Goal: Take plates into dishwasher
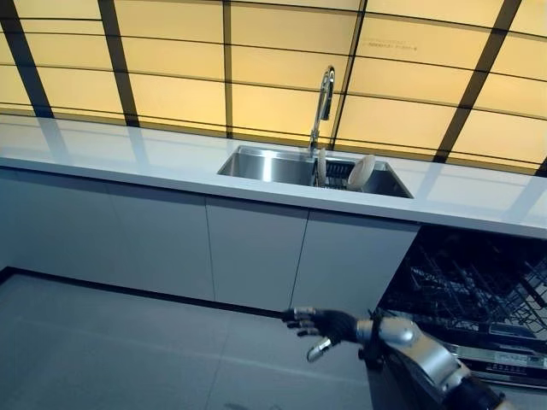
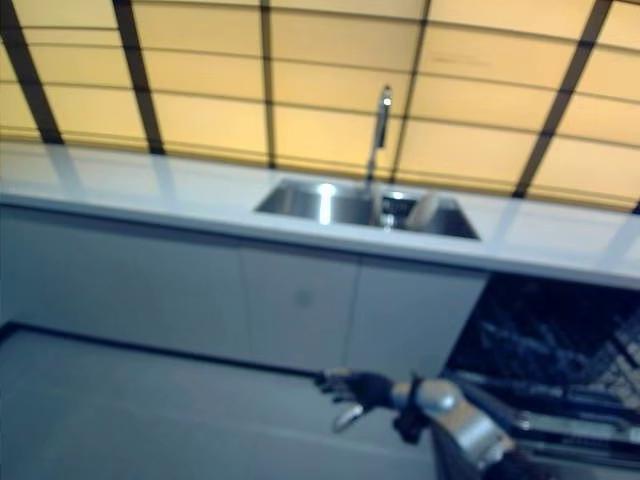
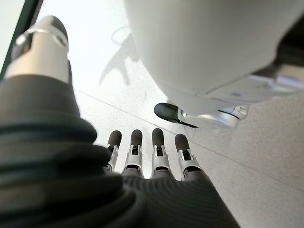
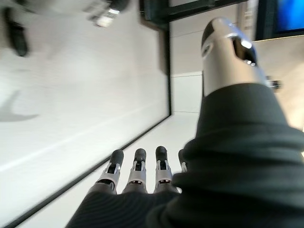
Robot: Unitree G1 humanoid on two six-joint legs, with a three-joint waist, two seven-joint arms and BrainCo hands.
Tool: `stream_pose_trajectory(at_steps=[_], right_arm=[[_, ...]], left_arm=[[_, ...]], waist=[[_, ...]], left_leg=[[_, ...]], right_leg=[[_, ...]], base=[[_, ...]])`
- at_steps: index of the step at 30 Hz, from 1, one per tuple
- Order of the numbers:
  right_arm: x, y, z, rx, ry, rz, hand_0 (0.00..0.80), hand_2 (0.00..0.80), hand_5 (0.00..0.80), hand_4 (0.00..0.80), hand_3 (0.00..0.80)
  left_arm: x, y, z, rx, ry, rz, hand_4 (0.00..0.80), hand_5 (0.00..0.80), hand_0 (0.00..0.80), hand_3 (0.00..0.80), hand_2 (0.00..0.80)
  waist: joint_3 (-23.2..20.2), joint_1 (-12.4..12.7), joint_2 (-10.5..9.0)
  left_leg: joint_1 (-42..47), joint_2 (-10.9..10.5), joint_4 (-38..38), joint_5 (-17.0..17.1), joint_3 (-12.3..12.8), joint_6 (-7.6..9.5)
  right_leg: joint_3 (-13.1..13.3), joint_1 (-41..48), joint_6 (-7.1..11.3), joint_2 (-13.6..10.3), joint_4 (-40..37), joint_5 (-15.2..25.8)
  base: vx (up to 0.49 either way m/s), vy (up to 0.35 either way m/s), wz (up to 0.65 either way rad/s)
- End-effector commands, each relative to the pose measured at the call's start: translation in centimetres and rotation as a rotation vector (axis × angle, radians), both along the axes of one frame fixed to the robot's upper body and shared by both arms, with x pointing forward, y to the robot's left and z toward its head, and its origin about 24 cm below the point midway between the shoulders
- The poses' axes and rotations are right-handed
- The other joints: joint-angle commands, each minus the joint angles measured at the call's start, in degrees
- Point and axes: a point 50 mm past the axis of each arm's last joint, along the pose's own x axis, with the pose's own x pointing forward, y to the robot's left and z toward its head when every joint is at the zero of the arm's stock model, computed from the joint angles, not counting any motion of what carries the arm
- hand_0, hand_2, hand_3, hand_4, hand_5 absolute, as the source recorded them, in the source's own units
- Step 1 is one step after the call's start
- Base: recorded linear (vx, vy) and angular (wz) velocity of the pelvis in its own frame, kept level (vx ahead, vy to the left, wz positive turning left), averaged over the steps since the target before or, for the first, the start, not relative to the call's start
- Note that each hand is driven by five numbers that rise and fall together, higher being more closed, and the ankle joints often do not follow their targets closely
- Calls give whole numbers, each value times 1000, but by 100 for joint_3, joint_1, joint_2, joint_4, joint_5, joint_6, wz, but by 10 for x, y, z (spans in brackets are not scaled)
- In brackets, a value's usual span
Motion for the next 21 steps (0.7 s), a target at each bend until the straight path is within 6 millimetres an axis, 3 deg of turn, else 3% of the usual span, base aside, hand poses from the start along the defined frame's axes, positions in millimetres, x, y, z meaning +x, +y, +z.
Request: stream_pose_trajectory(at_steps=[1,3,5,7,8,9,12,13,15,18,19,21], right_arm=[[27,21,45,148,-135,-21,0,0,0,0,0],[33,26,51,148,-149,-30,0,0,0,0,0],[41,28,57,135,-160,-45,0,0,0,0,0],[43,28,58,116,-172,-48,0,0,0,0,0],[45,26,57,100,-176,-61,0,0,0,0,0],[45,26,54,91,-177,-73,0,0,0,0,0],[47,28,48,75,-179,-82,0,0,0,0,0],[48,31,46,70,-173,-87,0,0,0,0,0],[48,34,42,46,-159,-75,0,0,0,0,0],[49,36,43,21,-166,-36,0,0,0,0,0],[52,39,44,11,-170,-16,0,0,0,0,0],[55,42,44,9,-168,-1,0,0,0,0,0]], left_arm=[[22,7,4,68,-4,-48,0,0,0,0,0],[21,10,5,85,8,-27,0,0,0,0,0],[23,14,6,103,14,5,0,0,0,0,0],[19,18,7,107,20,27,0,0,0,0,0],[13,20,7,100,38,41,0,0,0,0,0],[10,21,6,94,47,49,0,0,0,0,0],[-1,23,5,92,70,74,0,0,0,0,0],[-11,24,5,92,84,84,0,0,0,0,0],[-28,26,4,92,106,103,0,0,0,0,0],[-39,26,4,82,105,140,0,0,0,0,0],[-40,27,4,74,103,159,0,0,0,0,0],[-37,30,5,78,96,176,0,0,0,0,0]], waist=[[87,94,-130],[117,109,-129],[259,129,-221],[474,218,-331],[628,321,-323],[707,414,-270],[832,621,-65],[855,779,107],[855,1095,223],[810,1289,182],[756,1305,172],[735,1299,180]], left_leg=[[-62,-524,-21,116,499,553],[-82,-425,170,100,504,518],[-466,-269,1100,14,526,464],[-1172,-328,2438,207,386,531],[-1730,-378,3061,538,378,557],[-2037,-498,3133,698,390,537],[-2274,-652,2519,1118,456,436],[-2413,-682,1821,1627,463,298],[-2678,-880,637,2098,343,168],[-2773,-1116,191,2010,273,219],[-2678,-1144,182,1692,271,349],[-2590,-1006,284,1547,359,387]], right_leg=[[-151,436,-502,813,115,-517],[-120,404,-586,831,291,-617],[-29,333,-750,779,579,-708],[53,311,-915,742,760,-740],[125,379,-1033,782,851,-784],[161,461,-1043,839,874,-806],[279,722,-1003,1054,872,-906],[450,964,-1000,1273,820,-991],[949,1426,-1040,1530,720,-1151],[1341,1687,-1085,1570,783,-1409],[1453,1665,-1055,1543,908,-1520],[1452,1668,-1029,1471,1108,-1714]], base=[[38,-102,-2],[23,-86,-1],[6,-87,5],[33,-136,6],[118,-110,-11],[147,-57,-1],[269,16,15],[498,9,-48],[574,-2,-87],[385,20,-38],[306,57,-66],[294,66,-81]])
